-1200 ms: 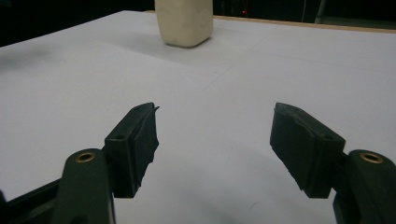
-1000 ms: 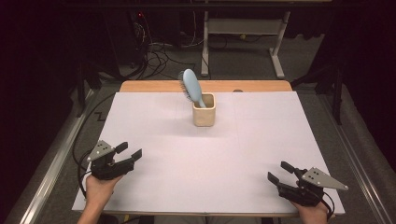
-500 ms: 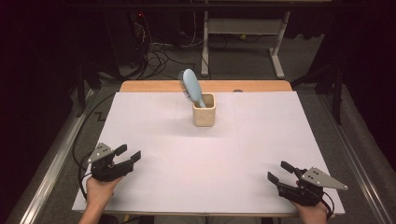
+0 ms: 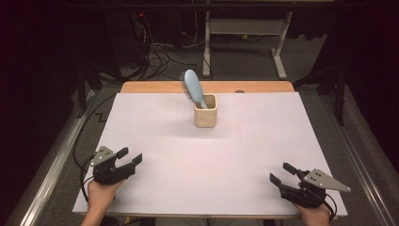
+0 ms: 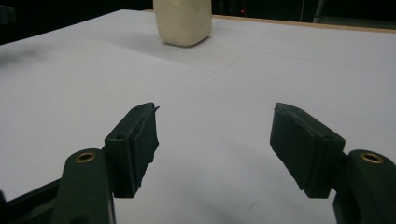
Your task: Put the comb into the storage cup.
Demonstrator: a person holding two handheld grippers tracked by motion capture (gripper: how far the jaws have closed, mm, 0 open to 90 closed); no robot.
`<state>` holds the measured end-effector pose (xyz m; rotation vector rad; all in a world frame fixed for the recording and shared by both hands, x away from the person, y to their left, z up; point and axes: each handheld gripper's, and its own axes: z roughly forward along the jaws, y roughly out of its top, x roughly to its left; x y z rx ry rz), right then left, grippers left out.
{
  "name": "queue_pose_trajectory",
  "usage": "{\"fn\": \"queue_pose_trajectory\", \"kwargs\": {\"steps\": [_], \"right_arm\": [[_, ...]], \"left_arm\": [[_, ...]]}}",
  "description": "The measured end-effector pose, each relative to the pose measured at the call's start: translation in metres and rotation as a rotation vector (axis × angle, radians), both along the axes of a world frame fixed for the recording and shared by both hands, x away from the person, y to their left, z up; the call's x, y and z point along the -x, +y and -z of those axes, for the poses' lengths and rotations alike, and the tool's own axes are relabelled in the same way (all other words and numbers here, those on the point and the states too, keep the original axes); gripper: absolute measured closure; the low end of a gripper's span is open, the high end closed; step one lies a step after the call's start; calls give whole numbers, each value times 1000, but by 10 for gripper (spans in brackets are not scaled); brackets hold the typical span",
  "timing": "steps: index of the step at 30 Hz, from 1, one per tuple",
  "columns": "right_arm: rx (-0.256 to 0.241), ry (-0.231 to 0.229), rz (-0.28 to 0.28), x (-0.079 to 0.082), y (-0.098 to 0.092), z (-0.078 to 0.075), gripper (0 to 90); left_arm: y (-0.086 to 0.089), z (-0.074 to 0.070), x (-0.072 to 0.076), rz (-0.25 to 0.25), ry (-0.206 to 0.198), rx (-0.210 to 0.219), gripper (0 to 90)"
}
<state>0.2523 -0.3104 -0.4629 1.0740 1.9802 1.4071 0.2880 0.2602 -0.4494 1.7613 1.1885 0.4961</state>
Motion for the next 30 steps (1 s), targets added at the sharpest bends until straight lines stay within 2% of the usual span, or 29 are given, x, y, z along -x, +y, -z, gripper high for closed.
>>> {"fn": "queue_pose_trajectory", "kwargs": {"steps": [30], "right_arm": [[-1,0,-3,0,0,0,323]], "left_arm": [[0,13,6,-8,17,8,358]]}}
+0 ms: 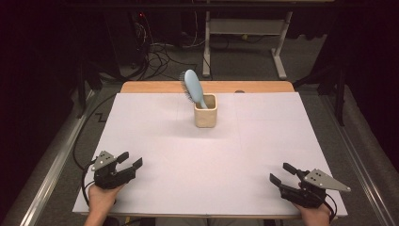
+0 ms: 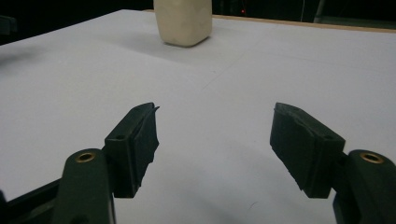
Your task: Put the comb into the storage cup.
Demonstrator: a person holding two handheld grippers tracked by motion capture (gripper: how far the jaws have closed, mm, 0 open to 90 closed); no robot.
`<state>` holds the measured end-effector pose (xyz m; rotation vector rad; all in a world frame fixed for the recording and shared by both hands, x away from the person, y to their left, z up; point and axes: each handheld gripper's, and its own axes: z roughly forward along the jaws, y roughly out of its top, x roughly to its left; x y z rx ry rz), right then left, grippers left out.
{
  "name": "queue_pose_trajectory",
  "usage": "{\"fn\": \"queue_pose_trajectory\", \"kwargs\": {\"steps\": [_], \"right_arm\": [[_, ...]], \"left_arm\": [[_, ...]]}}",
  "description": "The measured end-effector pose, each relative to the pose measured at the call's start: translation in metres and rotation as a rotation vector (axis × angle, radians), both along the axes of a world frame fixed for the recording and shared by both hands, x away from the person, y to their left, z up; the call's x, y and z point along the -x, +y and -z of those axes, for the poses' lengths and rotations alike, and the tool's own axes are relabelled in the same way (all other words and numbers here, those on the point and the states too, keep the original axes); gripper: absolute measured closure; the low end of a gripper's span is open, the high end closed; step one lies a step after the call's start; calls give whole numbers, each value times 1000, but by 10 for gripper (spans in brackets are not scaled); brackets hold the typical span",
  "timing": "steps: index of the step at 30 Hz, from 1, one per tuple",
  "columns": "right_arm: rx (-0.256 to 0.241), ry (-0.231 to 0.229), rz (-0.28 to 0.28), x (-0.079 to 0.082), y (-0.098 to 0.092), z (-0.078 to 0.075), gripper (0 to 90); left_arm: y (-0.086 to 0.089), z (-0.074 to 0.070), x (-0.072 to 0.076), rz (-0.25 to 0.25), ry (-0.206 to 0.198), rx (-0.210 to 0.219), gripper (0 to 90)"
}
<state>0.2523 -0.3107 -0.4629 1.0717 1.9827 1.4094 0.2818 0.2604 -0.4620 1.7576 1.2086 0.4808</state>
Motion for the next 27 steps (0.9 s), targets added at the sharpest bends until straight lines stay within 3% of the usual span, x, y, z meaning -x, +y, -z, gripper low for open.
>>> {"fn": "queue_pose_trajectory", "kwargs": {"steps": [27], "right_arm": [[8,4,1,0,0,0,324]], "left_arm": [[0,7,3,-18,7,16,362]]}}
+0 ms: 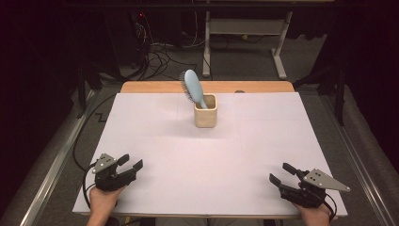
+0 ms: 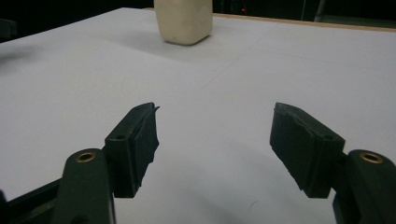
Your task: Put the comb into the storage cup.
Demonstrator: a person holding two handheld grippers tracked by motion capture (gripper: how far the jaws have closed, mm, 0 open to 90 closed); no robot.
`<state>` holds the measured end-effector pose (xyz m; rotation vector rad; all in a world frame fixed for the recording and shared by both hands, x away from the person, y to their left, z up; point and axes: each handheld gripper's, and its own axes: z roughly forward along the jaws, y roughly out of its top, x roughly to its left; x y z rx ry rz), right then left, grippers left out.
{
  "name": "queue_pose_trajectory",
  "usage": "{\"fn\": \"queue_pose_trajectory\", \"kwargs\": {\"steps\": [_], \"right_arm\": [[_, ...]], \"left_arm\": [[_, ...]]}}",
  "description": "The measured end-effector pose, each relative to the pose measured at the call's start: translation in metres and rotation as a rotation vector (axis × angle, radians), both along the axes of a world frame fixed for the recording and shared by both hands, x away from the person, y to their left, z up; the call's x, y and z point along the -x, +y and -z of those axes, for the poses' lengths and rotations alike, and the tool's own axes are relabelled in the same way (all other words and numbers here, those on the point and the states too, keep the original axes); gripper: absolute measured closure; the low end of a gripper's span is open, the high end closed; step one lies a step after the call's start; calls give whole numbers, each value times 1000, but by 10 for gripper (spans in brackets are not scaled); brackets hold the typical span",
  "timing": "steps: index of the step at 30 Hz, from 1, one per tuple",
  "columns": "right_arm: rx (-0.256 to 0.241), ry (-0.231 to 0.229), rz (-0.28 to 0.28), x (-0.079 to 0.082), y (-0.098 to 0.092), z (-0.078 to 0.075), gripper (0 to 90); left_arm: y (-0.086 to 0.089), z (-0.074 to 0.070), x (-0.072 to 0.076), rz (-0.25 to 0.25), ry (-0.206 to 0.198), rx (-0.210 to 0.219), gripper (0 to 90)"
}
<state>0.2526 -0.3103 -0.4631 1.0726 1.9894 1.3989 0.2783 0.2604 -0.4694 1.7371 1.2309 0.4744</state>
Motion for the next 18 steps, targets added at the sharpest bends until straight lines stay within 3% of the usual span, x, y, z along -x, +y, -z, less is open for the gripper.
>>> {"fn": "queue_pose_trajectory", "kwargs": {"steps": [18], "right_arm": [[-2,2,-8,1,0,0,323]], "left_arm": [[-1,3,2,-6,9,-18,361]]}}
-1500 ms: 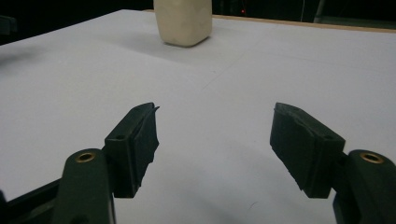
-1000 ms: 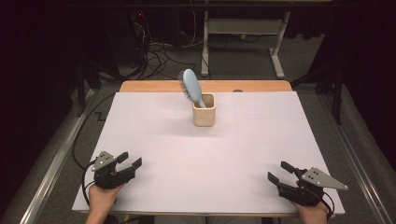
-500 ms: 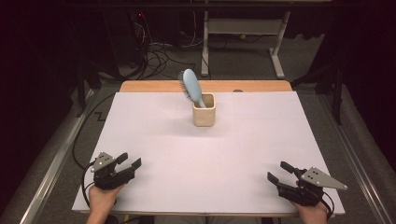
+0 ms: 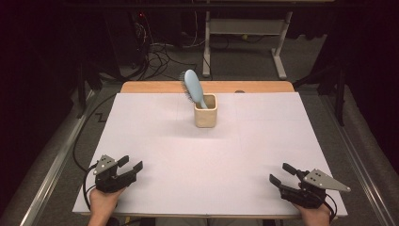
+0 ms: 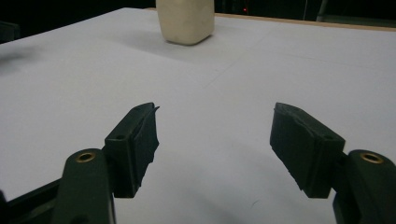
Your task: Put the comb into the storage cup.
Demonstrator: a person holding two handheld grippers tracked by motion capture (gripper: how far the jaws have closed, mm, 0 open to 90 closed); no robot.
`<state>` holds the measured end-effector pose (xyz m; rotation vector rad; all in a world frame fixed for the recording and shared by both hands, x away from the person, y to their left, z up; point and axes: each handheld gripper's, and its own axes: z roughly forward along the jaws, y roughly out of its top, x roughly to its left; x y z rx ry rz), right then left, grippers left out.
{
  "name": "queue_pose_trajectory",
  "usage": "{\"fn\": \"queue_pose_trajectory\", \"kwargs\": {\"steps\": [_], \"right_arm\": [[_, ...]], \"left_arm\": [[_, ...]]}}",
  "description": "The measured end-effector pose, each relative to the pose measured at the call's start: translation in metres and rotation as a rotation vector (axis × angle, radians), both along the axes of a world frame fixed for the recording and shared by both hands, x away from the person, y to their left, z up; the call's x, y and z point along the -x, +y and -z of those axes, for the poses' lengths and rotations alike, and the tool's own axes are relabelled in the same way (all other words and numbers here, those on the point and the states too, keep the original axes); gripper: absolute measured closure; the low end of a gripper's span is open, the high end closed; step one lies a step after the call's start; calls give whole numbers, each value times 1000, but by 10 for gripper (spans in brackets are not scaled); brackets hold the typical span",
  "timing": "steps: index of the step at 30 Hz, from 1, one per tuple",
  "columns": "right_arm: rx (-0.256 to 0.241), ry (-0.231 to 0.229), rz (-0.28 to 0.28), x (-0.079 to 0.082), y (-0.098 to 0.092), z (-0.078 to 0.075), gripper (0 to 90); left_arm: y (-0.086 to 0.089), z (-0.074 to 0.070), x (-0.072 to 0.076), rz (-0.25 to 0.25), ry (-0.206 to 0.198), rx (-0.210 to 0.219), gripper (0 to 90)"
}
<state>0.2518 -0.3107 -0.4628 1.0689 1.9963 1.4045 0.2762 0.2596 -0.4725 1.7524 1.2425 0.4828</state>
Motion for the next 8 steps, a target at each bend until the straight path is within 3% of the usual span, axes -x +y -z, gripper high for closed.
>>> {"fn": "queue_pose_trajectory", "kwargs": {"steps": [8], "right_arm": [[-3,-2,-2,0,0,0,324]], "left_arm": [[1,0,0,-3,5,8,357]]}}
